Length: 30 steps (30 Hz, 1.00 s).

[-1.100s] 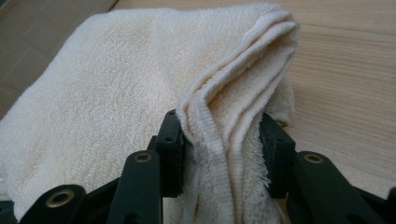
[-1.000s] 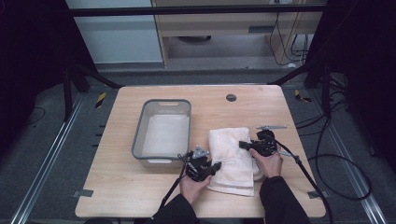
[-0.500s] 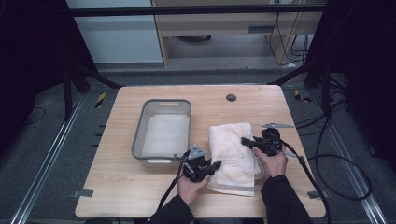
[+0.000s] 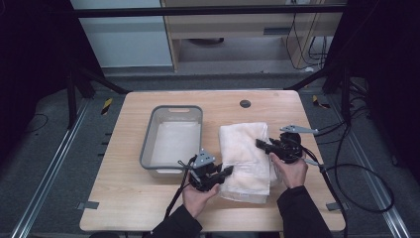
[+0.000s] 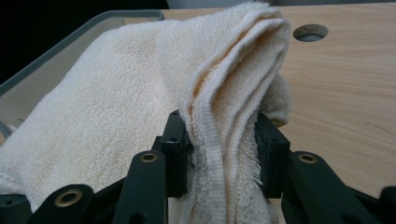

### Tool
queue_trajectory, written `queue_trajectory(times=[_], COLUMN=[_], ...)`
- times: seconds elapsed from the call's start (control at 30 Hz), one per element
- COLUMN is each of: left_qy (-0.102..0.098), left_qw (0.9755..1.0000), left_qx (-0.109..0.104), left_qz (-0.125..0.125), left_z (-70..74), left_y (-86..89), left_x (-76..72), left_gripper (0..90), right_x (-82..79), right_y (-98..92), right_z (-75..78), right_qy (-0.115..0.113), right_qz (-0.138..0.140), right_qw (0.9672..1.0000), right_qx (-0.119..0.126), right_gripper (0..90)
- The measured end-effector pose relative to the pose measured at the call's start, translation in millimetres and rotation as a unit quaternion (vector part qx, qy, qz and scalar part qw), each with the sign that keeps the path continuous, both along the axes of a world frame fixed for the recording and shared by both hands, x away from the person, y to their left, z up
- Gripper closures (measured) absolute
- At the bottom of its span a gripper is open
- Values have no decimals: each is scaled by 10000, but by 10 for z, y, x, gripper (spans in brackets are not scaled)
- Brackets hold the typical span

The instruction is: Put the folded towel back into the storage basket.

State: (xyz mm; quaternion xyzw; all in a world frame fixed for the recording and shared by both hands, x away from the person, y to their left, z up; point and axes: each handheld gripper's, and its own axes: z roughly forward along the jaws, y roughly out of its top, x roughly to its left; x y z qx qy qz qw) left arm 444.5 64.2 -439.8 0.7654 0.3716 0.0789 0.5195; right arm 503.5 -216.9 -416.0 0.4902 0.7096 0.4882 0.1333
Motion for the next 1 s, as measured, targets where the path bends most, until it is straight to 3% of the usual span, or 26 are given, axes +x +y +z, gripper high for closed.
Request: queue_trajectory(times=[0.53,1.0], left_qy=[-370,-636], left_qw=[9993,9978], left_qx=[77,45], left_qz=[20,176], left_z=[430,644], left_y=[195,456], left_x=[-8,-38], left_gripper=[730,730], right_x=[-46,-1], right_y=[153,420], right_z=[382,647], right_qy=[-420,-635], right_qz=[-29,100], right_qw=[9989,9977], right_qx=[197,233], right_gripper=[633,632])
